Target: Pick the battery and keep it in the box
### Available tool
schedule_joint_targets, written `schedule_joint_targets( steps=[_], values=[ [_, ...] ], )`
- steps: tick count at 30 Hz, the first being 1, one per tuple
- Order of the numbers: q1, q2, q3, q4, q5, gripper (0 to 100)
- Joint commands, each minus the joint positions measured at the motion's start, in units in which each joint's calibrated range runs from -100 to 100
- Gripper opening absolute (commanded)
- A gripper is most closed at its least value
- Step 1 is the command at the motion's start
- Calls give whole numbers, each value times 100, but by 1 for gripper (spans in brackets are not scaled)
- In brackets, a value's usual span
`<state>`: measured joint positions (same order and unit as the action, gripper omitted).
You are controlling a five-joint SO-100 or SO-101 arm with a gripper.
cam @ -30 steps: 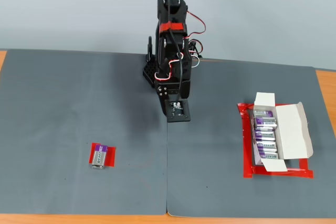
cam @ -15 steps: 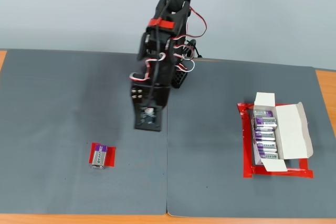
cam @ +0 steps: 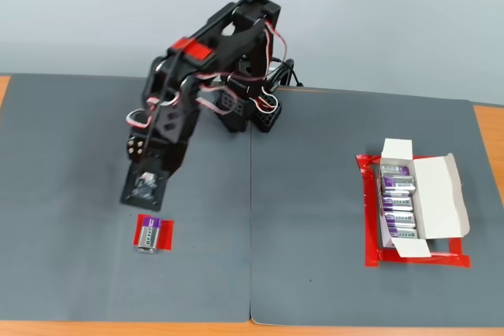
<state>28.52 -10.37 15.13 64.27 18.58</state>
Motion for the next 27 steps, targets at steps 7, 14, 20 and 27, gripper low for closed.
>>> schedule_joint_targets(
  steps=[7, 14, 20, 27],
  values=[
    [-103, 871, -595, -64, -1, 5],
    [-222, 1210, -523, -342, -1, 26],
    [-289, 1439, -306, -706, 25, 38],
    [-528, 1490, -89, -706, -1, 35]
  ],
)
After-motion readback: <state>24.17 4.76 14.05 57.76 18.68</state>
